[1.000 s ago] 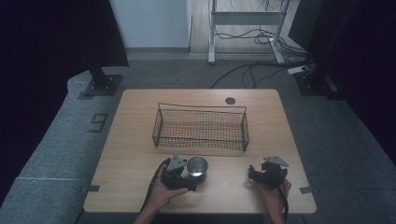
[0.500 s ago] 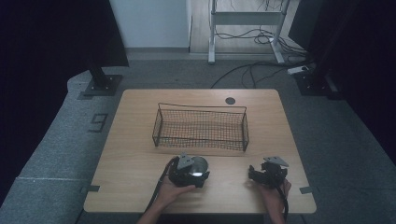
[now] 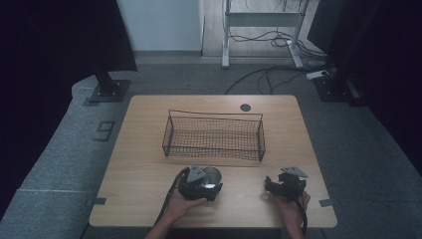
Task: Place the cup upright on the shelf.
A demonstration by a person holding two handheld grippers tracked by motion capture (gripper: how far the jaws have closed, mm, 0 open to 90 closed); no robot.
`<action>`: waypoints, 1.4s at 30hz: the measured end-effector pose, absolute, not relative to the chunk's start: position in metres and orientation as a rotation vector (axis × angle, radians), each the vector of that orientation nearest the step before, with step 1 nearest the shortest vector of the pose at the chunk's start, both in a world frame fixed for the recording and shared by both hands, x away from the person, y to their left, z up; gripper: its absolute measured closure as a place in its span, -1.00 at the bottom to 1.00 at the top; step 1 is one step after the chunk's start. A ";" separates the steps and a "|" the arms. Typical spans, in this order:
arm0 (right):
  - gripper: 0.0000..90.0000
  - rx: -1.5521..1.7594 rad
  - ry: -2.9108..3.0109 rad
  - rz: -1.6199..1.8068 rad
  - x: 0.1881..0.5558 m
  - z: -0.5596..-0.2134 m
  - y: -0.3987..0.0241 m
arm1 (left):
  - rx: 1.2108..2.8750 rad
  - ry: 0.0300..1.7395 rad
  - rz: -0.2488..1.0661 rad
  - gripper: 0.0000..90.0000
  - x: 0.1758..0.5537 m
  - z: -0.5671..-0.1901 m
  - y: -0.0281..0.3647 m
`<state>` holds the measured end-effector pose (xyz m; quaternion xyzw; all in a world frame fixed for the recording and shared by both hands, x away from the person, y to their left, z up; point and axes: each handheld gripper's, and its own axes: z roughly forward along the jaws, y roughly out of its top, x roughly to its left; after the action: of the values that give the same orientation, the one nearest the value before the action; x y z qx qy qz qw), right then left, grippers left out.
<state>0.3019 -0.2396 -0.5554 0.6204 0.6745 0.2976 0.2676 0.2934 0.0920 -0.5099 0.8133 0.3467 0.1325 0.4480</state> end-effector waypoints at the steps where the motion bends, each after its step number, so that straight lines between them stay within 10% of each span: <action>1: -0.79 1.674 1.820 0.803 0.302 -0.555 -0.240 | 2.013 0.858 0.328 -0.67 0.293 -0.510 0.092; 42: -0.76 1.671 1.821 0.805 0.302 -0.555 -0.240 | 1.895 0.900 0.373 -0.67 0.297 -0.473 0.122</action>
<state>0.3016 -0.2397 -0.5553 0.6193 0.6751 0.2985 0.2677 0.2973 0.1216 -0.4730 0.7782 0.3697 0.1531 0.4841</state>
